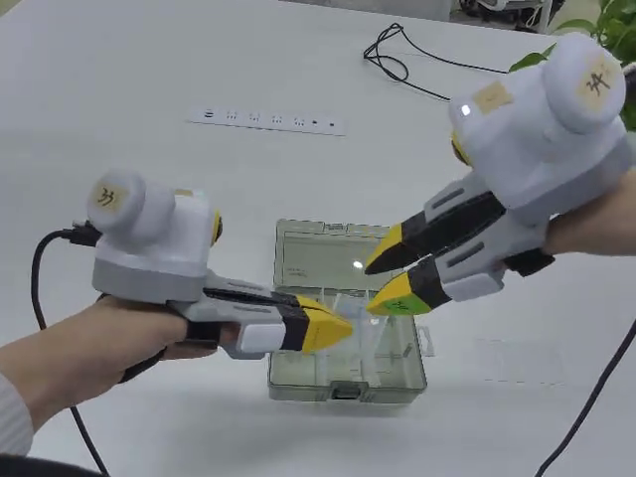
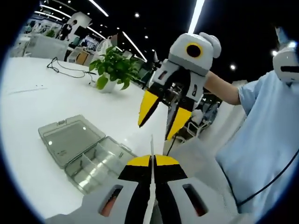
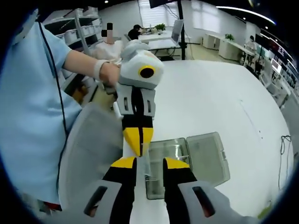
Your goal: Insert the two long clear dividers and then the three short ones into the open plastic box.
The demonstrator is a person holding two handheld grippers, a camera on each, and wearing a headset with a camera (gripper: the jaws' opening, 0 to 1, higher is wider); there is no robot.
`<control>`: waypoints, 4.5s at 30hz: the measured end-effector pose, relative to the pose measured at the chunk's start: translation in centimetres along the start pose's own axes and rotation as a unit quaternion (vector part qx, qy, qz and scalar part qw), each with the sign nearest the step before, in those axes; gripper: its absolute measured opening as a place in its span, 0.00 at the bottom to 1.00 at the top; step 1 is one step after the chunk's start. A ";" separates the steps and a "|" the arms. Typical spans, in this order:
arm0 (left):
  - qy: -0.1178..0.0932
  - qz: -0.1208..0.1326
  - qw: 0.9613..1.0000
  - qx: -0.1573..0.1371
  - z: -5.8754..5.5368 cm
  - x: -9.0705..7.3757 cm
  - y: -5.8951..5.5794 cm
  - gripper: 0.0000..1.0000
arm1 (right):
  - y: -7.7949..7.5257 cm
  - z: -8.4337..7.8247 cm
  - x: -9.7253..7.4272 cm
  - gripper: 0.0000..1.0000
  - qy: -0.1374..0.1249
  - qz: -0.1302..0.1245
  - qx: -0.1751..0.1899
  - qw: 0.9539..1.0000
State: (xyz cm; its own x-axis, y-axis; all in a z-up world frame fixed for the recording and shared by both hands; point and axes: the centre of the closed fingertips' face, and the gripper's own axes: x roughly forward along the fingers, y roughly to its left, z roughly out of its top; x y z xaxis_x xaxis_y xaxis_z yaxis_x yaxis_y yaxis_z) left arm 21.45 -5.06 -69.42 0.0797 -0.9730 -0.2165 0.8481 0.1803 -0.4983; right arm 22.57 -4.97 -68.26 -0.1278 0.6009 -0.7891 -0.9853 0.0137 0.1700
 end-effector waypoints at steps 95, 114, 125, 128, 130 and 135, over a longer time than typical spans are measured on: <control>0.046 0.233 0.962 0.131 -5.0 -6.8 8.1 0.99 | -5.0 -0.5 8.3 0.02 0.118 -0.021 -0.013 0.993; 0.044 0.231 0.965 0.117 -5.7 -7.1 7.9 0.92 | -5.0 -0.8 9.0 0.02 0.125 -0.024 -0.016 0.992; 0.042 0.229 0.966 0.115 -5.8 -6.8 7.6 0.90 | -4.7 -0.8 9.8 0.02 0.133 -0.033 -0.035 0.990; 0.042 0.229 0.966 0.114 -5.8 -6.8 7.6 0.89 | -4.8 -1.0 10.4 0.02 0.136 -0.037 -0.039 0.989; 0.041 0.229 0.966 0.114 -5.8 -6.9 7.7 0.89 | -4.8 -1.1 10.6 0.02 0.139 -0.038 -0.043 0.989; 0.042 0.229 0.966 0.113 -5.8 -7.0 7.7 0.88 | -5.1 -1.3 10.9 0.02 0.140 -0.039 -0.038 0.989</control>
State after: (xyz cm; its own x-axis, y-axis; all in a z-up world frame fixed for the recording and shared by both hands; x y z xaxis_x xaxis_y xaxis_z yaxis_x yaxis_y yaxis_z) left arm 24.36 3.95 -76.64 0.4394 -0.7817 -0.4426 0.8270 0.5444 -0.1405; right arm 26.03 0.44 -78.48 -0.0659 0.3549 -0.9326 -0.9978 -0.0154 0.0647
